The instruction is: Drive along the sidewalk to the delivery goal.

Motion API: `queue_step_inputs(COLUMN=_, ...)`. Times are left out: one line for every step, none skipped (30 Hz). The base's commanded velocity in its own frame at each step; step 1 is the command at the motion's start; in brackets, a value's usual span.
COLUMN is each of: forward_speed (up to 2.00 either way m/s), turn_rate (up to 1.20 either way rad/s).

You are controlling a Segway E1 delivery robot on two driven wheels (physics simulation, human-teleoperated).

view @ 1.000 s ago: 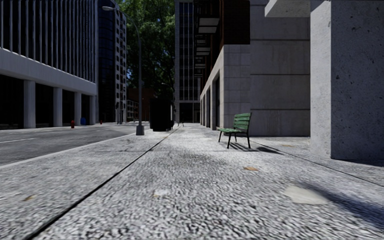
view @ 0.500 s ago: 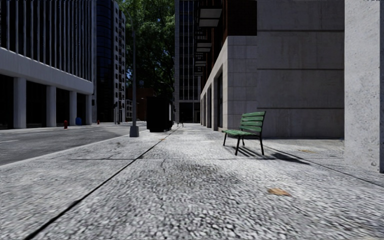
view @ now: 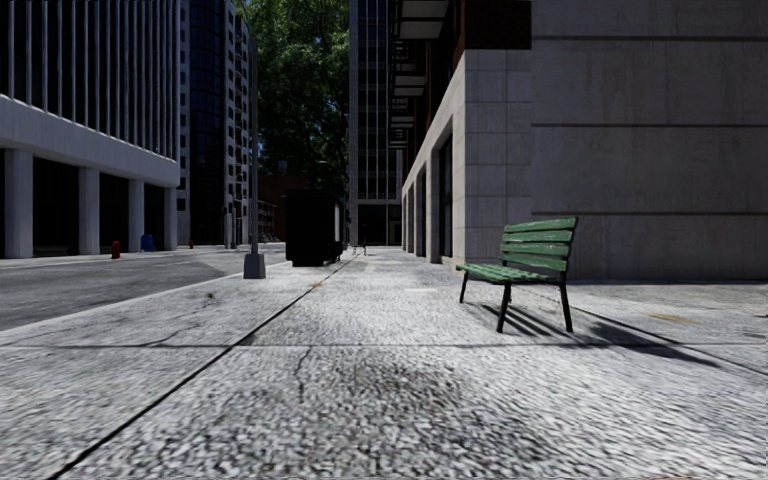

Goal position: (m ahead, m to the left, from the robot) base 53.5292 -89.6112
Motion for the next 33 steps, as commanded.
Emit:
queue_step_inputs(forward_speed=2.00, turn_rate=0.30)
queue_step_inputs(forward_speed=2.00, turn_rate=0.08)
queue_step_inputs(forward_speed=2.00, turn_rate=0.08)
queue_step_inputs(forward_speed=2.00, turn_rate=0.00)
queue_step_inputs(forward_speed=2.00, turn_rate=0.00)
queue_step_inputs(forward_speed=2.00, turn_rate=0.00)
queue_step_inputs(forward_speed=2.00, turn_rate=0.00)
queue_step_inputs(forward_speed=2.00, turn_rate=0.00)
queue_step_inputs(forward_speed=2.00, turn_rate=0.00)
queue_step_inputs(forward_speed=2.00, turn_rate=0.00)
queue_step_inputs(forward_speed=2.00, turn_rate=0.00)
queue_step_inputs(forward_speed=2.00, turn_rate=0.00)
queue_step_inputs(forward_speed=2.00, turn_rate=0.00)
queue_step_inputs(forward_speed=2.00, turn_rate=0.00)
queue_step_inputs(forward_speed=2.00, turn_rate=0.00)
queue_step_inputs(forward_speed=2.00, turn_rate=0.00)
queue_step_inputs(forward_speed=2.00, turn_rate=0.00)
queue_step_inputs(forward_speed=2.00, turn_rate=0.00)
queue_step_inputs(forward_speed=2.00, turn_rate=0.00)
queue_step_inputs(forward_speed=2.00, turn_rate=0.00)
queue_step_inputs(forward_speed=2.00, turn_rate=0.00)
queue_step_inputs(forward_speed=2.00, turn_rate=0.00)
queue_step_inputs(forward_speed=2.00, turn_rate=0.00)
queue_step_inputs(forward_speed=2.00, turn_rate=0.00)
queue_step_inputs(forward_speed=2.00, turn_rate=0.00)
queue_step_inputs(forward_speed=2.00, turn_rate=0.00)
queue_step_inputs(forward_speed=2.00, turn_rate=0.00)
queue_step_inputs(forward_speed=2.00, turn_rate=0.00)
queue_step_inputs(forward_speed=2.00, turn_rate=0.00)
queue_step_inputs(forward_speed=2.00, turn_rate=0.00)
queue_step_inputs(forward_speed=2.00, turn_rate=0.00)
queue_step_inputs(forward_speed=2.00, turn_rate=0.00)
queue_step_inputs(forward_speed=2.00, turn_rate=0.00)
